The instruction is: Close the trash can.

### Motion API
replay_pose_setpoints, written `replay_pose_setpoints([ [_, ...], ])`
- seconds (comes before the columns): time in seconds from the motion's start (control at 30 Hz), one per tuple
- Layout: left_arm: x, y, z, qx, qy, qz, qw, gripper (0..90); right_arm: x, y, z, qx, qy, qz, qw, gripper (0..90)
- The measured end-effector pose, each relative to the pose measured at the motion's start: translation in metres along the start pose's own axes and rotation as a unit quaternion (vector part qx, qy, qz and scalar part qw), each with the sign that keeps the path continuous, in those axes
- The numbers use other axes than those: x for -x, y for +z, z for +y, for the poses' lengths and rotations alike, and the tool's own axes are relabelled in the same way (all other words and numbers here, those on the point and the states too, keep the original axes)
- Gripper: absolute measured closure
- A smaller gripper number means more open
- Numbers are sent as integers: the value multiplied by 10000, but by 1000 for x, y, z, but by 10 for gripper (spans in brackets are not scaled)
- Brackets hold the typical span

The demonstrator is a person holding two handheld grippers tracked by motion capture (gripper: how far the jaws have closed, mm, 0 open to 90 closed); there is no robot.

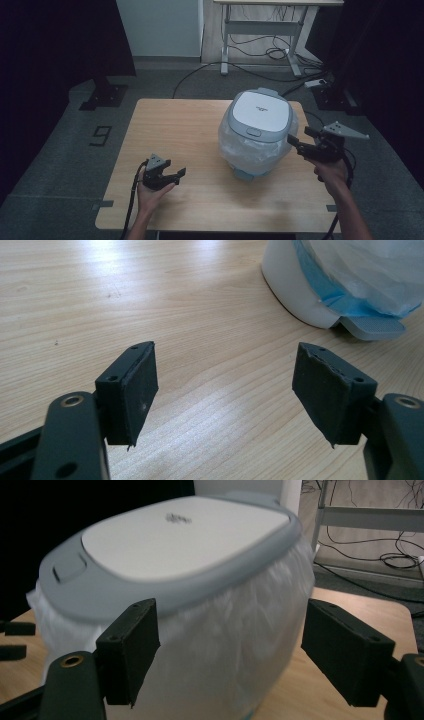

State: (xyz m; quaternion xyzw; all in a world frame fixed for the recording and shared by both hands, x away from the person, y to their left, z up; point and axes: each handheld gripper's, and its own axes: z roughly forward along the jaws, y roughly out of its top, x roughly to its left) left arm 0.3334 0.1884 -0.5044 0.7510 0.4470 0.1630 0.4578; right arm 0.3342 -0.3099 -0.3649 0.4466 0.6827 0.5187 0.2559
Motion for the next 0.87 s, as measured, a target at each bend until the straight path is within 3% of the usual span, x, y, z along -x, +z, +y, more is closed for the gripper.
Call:
replay_pose_setpoints([
  [0.13,0,1,-1,-40,23,4,10000,260,5,-9,-24,97,65,-23,9999,223],
  [0.23,1,2,-1,-53,27,-8,10000,260,7,-11,-50,165,254,-20,9995,228],
  [0.4,2,2,-2,-72,25,-27,10000,260,14,-5,-94,-40,476,-119,9988,228],
  [0.53,2,2,-1,-40,-1,-73,10000,260,19,2,-121,-347,479,-256,9979,227],
  [0.7,3,3,-2,-79,8,-72,9999,260,25,11,-143,-736,441,-363,9957,227],
  [0.87,1,3,-2,-52,-9,-76,10000,260,26,10,-146,-780,431,-358,9954,227],
])
